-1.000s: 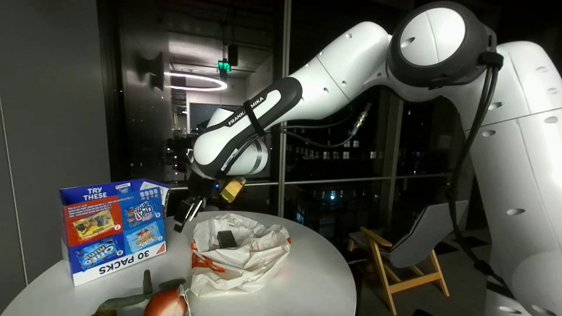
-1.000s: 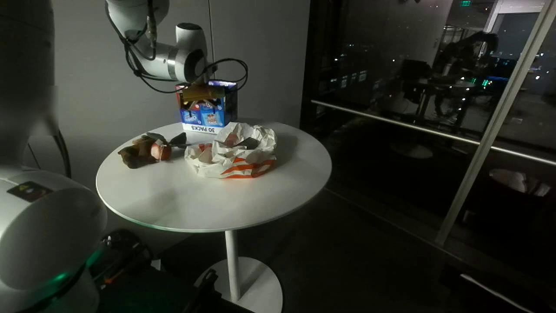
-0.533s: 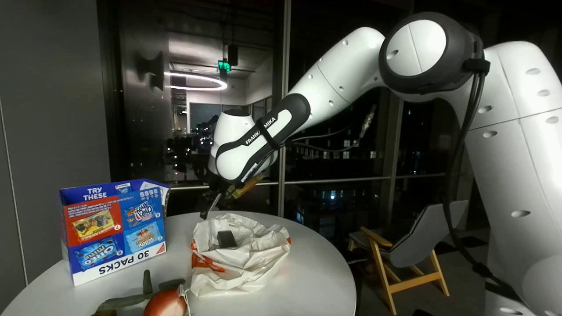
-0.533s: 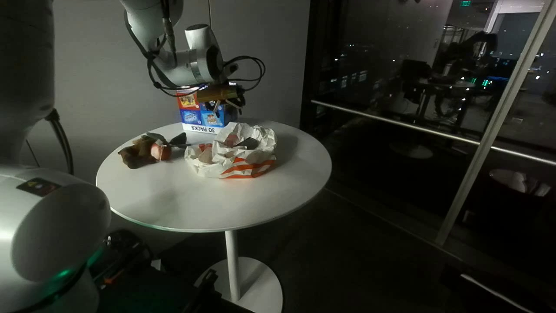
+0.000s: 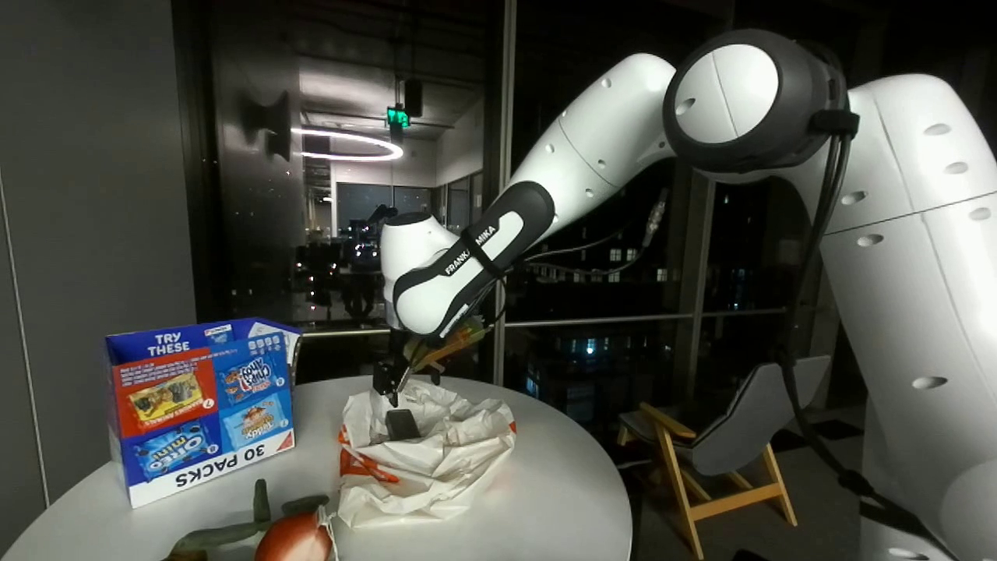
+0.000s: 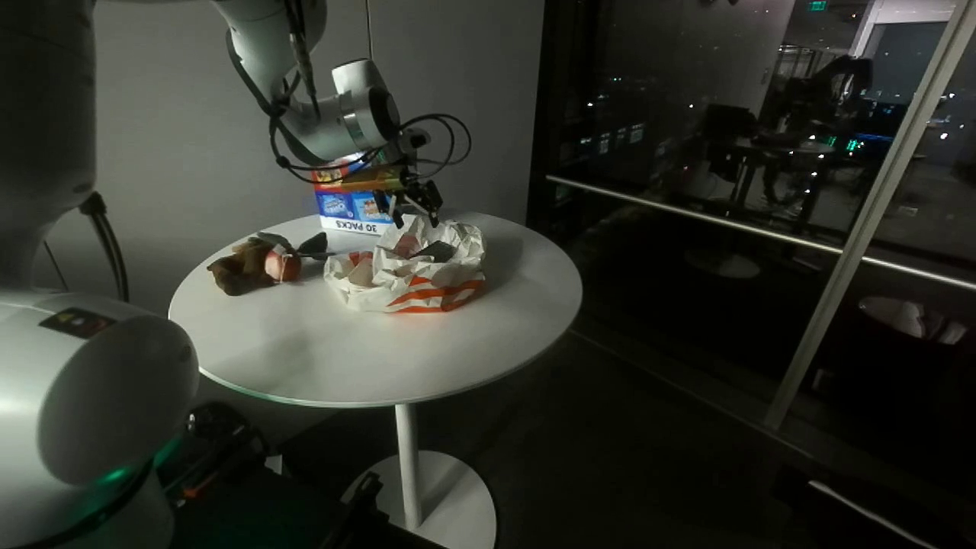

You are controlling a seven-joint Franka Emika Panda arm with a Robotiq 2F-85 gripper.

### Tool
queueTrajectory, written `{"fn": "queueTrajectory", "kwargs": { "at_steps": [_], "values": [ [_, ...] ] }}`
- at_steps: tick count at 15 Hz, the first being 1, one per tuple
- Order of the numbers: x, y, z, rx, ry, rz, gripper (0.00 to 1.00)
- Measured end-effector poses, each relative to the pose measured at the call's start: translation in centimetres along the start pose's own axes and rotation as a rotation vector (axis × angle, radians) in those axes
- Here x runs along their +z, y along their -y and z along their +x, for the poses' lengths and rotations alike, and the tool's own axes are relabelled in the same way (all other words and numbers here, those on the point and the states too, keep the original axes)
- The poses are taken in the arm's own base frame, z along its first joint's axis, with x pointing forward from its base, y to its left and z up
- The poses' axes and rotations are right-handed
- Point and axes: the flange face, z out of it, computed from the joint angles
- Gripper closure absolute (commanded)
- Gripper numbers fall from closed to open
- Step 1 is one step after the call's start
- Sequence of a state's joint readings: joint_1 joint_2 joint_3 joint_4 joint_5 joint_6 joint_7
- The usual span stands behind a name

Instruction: Remove the items from the plastic bag and put them on the table

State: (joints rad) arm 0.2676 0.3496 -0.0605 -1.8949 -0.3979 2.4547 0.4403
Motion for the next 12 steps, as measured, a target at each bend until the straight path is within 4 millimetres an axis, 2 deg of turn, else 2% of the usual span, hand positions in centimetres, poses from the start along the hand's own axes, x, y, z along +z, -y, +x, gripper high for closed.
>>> {"fn": "queueTrajectory", "kwargs": {
  "at_steps": [3, 8, 12],
  "values": [
    [0.1, 0.5, -0.2, 0.028, 0.01, -0.002, 0.0],
    [0.4, 0.3, 0.1, 0.051, -0.007, 0.014, 0.0],
    [2.9, -0.6, 1.0, 0.123, -0.008, 0.057, 0.0]
  ]
}}
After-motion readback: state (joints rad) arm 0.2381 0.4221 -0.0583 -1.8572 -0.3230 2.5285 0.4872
